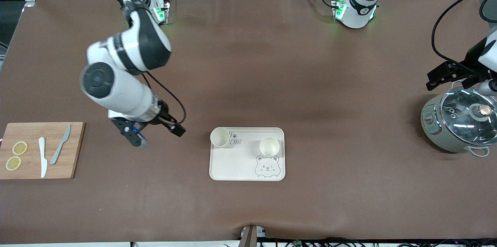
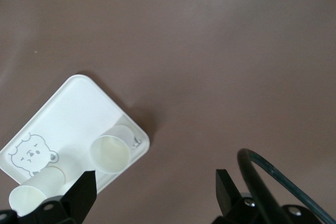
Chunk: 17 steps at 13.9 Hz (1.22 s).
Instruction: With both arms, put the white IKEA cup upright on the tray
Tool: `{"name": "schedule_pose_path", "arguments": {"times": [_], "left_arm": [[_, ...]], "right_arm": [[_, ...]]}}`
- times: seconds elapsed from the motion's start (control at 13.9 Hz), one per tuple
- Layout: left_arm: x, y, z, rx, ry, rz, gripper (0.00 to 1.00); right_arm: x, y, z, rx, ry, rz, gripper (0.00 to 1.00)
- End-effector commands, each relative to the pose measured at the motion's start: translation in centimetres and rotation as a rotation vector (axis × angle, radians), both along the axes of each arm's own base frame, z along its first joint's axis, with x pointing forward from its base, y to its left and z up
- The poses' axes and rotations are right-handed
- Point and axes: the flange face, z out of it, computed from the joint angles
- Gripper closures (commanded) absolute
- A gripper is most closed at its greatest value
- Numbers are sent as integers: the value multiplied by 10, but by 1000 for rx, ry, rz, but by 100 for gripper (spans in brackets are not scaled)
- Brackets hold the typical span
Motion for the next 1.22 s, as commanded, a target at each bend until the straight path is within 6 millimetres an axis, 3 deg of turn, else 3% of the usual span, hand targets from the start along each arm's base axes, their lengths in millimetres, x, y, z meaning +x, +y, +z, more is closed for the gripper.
{"name": "schedule_pose_path", "arguments": {"times": [0.0,0.07,0.22,0.72,0.86,1.15], "left_arm": [[5,-3,2,-6,-8,-6,0],[4,-1,3,-5,-10,-5,0],[3,2,5,-3,-11,-12,0],[5,0,0,8,-5,-17,0],[7,-1,-3,6,1,-20,0],[8,5,-2,8,-13,-10,0]], "right_arm": [[-20,-42,49,3,10,27,0],[-28,-56,63,6,17,58,0],[-39,-108,85,29,27,116,0],[-103,-257,158,78,-68,470,0],[-108,-260,166,57,-69,505,0],[-115,-230,178,-17,-70,585,0]]}}
